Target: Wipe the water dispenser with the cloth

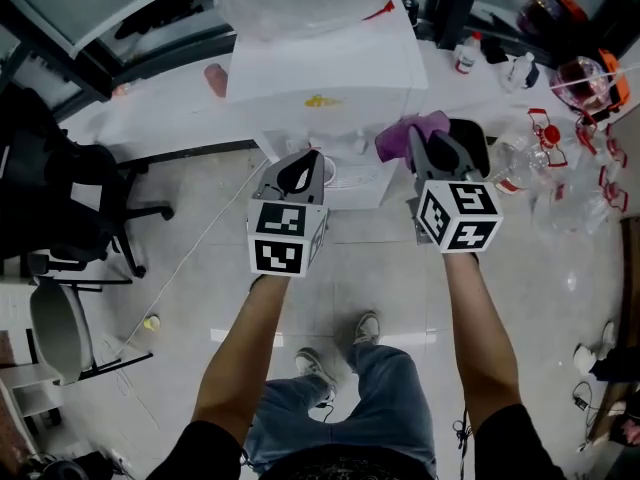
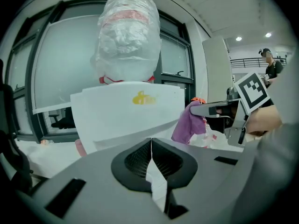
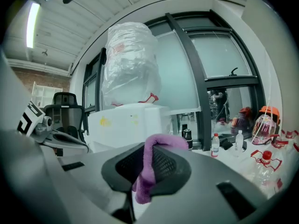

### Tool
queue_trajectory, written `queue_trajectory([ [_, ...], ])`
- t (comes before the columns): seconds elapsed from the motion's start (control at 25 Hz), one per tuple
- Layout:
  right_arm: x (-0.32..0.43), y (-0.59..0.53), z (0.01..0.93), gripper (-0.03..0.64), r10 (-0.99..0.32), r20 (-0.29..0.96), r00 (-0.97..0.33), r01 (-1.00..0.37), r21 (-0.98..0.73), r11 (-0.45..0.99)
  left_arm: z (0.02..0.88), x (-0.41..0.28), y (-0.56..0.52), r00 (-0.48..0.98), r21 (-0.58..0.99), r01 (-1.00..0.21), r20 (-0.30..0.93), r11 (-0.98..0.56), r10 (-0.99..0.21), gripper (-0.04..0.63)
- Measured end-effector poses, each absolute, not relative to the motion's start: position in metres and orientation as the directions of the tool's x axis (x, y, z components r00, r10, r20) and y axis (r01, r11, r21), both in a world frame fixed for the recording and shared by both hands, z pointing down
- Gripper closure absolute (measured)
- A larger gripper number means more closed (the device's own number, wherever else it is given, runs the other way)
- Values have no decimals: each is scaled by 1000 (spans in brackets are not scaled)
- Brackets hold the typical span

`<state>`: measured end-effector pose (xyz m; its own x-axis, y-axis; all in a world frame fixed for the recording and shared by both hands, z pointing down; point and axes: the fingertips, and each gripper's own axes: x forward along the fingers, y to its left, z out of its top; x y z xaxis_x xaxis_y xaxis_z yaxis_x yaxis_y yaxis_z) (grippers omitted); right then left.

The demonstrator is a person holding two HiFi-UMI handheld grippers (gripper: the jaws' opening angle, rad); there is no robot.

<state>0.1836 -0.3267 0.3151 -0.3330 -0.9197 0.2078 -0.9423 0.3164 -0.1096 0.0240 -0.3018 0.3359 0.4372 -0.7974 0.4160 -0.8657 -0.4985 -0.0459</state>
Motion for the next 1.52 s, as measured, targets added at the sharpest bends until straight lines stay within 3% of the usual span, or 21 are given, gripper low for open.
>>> queue_trajectory([
  [0.64,181,-326,454,584,-959,132,-252,-967,-64,246,471,0,-304,487,-102,-831,341,-546,-804,569],
  [1.08,180,-331,528,584,-966,129,-222,-974,-59,216,511,-17,-318,505,-153,-822,250,-549,-826,569],
  [1.52,159,-310,492,584,-965,44,-258,-965,45,260,515,-27,-316,524,-150,-817,211,-557,-825,569],
])
